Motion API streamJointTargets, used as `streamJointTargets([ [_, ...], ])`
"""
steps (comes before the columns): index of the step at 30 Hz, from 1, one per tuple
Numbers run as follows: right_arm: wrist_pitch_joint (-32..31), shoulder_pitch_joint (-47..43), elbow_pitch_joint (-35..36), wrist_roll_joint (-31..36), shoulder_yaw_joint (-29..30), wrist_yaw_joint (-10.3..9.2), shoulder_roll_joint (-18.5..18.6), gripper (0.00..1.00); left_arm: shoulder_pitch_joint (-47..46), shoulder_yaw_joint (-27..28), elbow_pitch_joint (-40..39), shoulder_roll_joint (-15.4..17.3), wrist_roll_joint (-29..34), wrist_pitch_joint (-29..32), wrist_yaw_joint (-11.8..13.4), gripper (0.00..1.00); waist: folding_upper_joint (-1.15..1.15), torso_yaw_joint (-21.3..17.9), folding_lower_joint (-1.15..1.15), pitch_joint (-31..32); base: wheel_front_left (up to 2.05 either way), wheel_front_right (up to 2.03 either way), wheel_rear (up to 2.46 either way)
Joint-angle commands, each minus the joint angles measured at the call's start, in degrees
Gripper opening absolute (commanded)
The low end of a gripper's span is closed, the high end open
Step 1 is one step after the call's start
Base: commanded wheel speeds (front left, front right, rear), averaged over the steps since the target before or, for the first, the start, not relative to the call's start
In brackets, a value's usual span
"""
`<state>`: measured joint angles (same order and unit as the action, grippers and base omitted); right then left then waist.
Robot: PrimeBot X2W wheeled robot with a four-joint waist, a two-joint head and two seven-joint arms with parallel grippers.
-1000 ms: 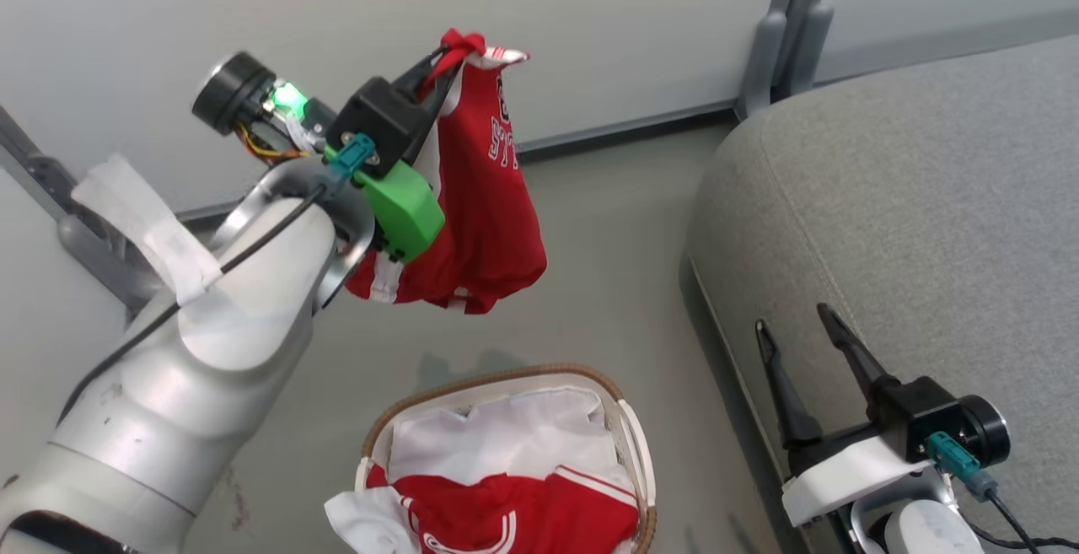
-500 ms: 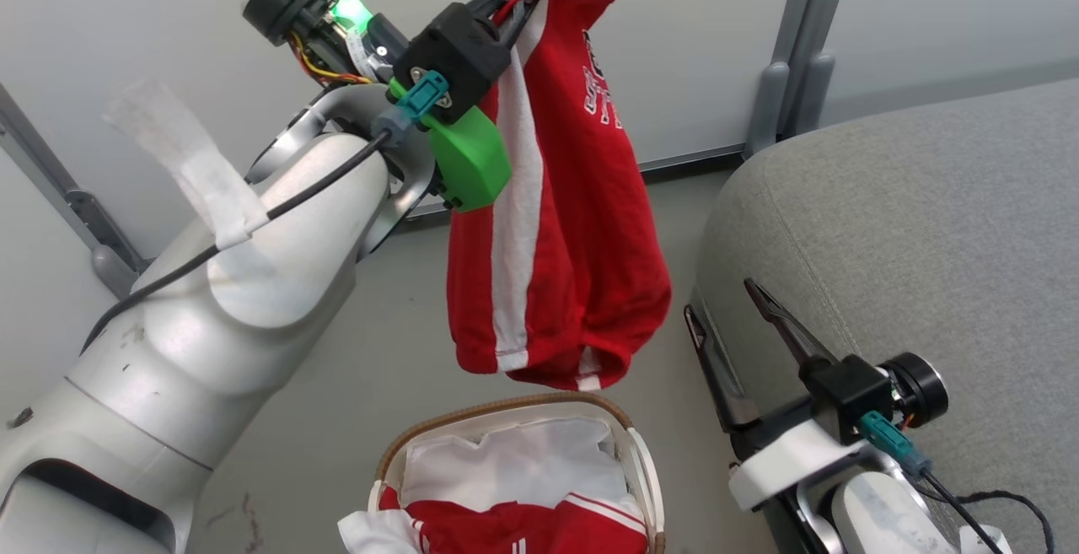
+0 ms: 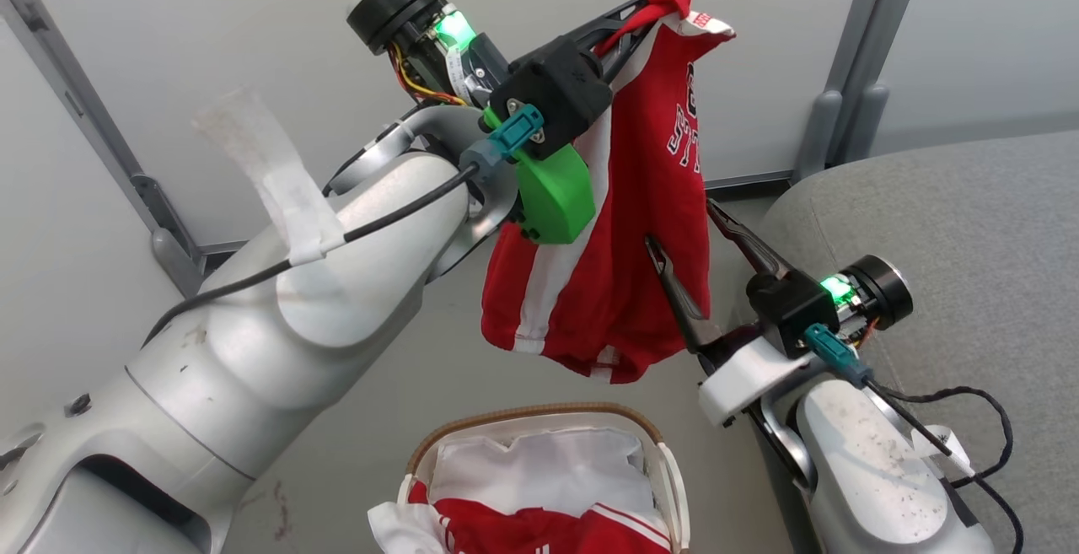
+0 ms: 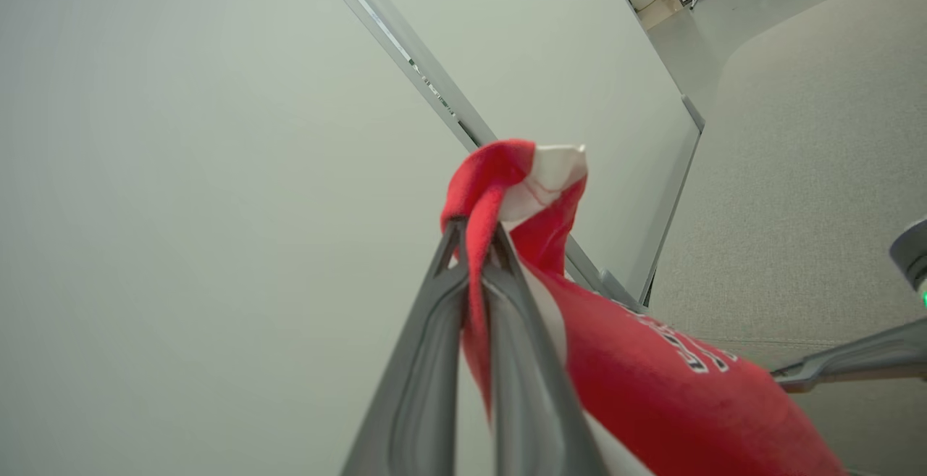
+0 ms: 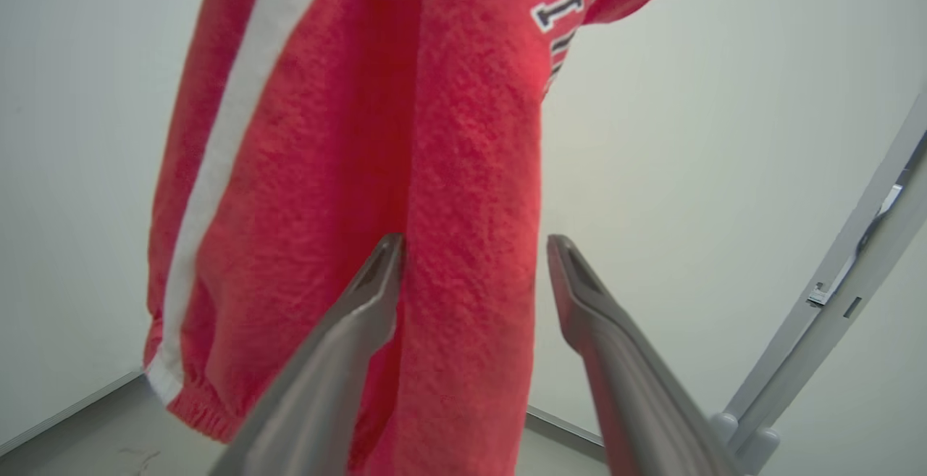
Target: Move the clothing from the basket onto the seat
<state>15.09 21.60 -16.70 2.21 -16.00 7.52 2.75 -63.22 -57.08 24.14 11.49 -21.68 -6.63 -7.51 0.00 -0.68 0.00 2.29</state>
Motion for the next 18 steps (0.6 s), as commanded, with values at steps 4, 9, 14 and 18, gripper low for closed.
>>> streamJointTargets([
  [4,0.11,3.32,-6.19,0.15,-1.61,-0.06,0.25,1.0,-0.49,-0.91,-0.57,-0.45,-0.92,-0.6,0.04,0.0,0.0,1.03,0.0,0.11,0.0,0.0,0.0],
  [9,0.12,7.22,-13.01,-1.88,-4.18,-0.06,0.22,0.0,0.39,-1.51,-0.17,-0.42,-1.86,-1.08,0.05,0.0,0.0,1.51,0.0,-0.26,0.0,0.0,0.0],
  [14,0.12,8.36,-14.12,-3.2,-4.24,-0.06,0.22,0.0,1.63,-1.17,0.98,0.3,-2.73,-1.67,0.45,0.0,0.0,1.53,0.0,-0.71,0.0,0.0,0.0],
  [18,0.12,7.64,-13.36,-3.84,-3.71,-0.06,0.23,0.0,3.11,-0.74,2.07,0.81,-4.12,-2.24,0.7,0.0,0.0,1.31,0.0,-0.9,0.0,0.0,0.0],
])
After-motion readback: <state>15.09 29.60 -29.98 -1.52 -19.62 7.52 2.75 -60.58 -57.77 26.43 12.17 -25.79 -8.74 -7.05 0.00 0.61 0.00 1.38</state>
